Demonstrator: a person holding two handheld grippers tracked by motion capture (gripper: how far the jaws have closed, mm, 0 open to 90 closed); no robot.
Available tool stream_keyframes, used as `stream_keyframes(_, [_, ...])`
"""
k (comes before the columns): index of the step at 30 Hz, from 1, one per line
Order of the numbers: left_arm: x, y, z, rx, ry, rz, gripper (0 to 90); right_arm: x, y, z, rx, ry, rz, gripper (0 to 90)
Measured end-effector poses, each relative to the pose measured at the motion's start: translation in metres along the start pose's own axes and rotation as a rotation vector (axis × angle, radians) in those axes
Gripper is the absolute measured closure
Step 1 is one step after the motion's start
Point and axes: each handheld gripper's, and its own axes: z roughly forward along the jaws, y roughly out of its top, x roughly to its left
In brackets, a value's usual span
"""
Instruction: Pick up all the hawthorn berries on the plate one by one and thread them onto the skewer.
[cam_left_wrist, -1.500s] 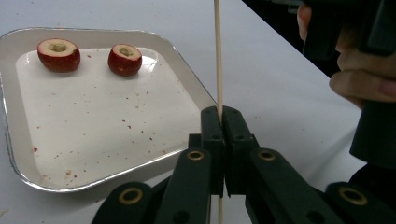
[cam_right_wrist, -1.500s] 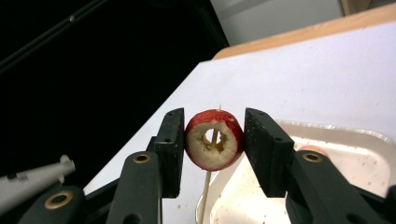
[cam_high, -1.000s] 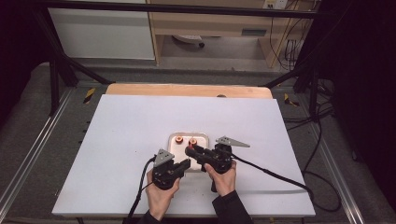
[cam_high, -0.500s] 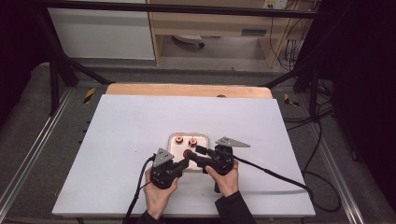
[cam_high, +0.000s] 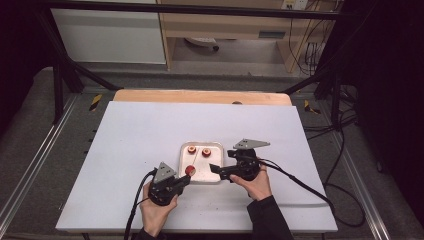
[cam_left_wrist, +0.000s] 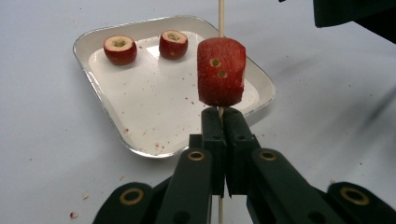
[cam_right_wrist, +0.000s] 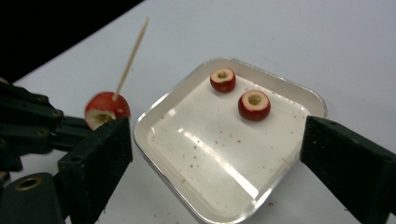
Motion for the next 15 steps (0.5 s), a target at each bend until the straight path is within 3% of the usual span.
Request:
stream_keyframes(7, [0.004,-0.004,-0.005,0.014,0.005,0.029,88.2,-0.009,0.003,0.001,0.112,-0.034,-0.06,7.7])
stream_keyframes(15, [0.01,-0.006,-0.011,0.025,-0.006,0.031,88.2,-0.016,0.01,0.005,0.168,-0.059,-0.095,7.6])
